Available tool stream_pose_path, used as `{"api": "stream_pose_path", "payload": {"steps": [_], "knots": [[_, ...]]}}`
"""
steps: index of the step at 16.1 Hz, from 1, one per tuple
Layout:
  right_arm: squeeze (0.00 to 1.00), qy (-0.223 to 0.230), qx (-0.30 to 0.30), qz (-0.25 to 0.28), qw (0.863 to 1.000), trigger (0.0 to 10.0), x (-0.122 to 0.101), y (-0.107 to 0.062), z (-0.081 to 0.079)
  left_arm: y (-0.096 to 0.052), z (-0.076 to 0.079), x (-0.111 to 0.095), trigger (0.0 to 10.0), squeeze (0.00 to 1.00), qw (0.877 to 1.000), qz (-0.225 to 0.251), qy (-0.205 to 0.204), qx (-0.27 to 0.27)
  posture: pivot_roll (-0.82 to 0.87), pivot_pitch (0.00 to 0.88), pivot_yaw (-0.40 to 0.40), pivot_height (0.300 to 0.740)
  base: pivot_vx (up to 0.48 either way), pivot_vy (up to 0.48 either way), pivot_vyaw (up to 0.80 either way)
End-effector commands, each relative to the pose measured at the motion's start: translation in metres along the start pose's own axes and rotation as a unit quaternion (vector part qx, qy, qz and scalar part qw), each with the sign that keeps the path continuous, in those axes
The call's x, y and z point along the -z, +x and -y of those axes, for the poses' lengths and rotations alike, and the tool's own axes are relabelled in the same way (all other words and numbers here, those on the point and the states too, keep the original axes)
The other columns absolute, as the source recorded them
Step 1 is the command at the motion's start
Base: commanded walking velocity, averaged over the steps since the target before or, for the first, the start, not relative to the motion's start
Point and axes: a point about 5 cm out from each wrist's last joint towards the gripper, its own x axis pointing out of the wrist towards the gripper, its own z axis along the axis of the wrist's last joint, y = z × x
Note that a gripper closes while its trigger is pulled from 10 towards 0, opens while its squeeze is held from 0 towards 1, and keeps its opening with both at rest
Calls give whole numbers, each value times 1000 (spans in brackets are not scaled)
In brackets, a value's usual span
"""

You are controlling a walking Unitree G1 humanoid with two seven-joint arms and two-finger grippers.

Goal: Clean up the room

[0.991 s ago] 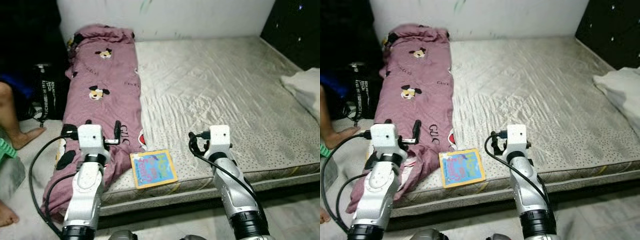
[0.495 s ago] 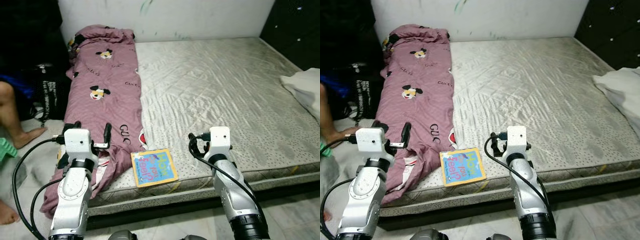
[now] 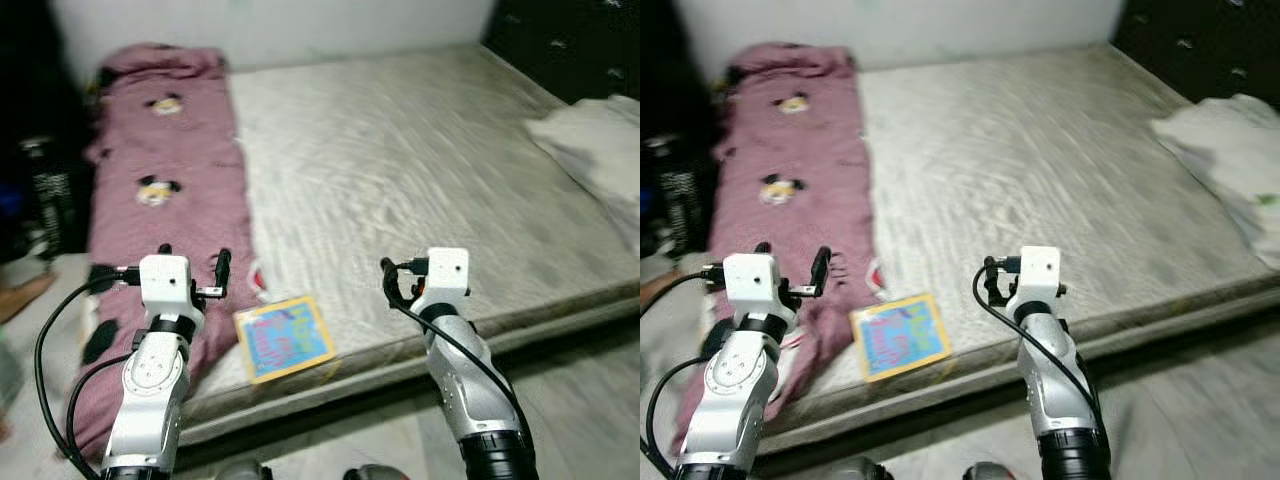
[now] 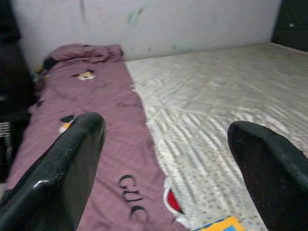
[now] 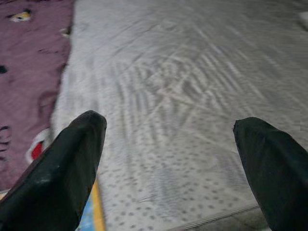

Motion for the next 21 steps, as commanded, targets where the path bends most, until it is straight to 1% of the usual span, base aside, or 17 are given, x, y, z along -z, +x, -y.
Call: {"api": "stream_pose_path", "payload": {"steps": [1,13,14,15,16,18,21], "knots": [[0,3,-1,6,1000,10000,-5,0,-1,0,-4,1,10000,0,1000,-7,0,-7,-2,0,36,740,0,0,-781],[0,3,-1,6,1000,10000,-5,0,-1,0,-4,1,10000,0,1000,-7,0,-7,-2,0,36,740,0,0,-781],[0,5,-3,11,1000,10000,-9,0,-3,0,-4,2,10000,0,1000,-12,-3,-10,-2,0,36,740,0,0,-781],[0,0,-33,18,999,10000,-5,-2,-3,-1,-3,4,10000,0,1000,-23,6,-15,29,0,15,740,0,0,781],[0,4,-43,21,999,10000,-2,-2,-2,-2,-2,4,10000,0,999,-26,10,-18,33,0,12,740,0,0,769],[0,17,-38,22,999,10000,-3,-1,0,-1,-2,5,10000,0,999,-26,11,-17,32,0,12,740,0,0,0],[0,12,-39,20,999,10000,-2,0,1,1,-1,5,10000,0,999,-28,10,-16,29,0,13,740,0,0,0]]}}
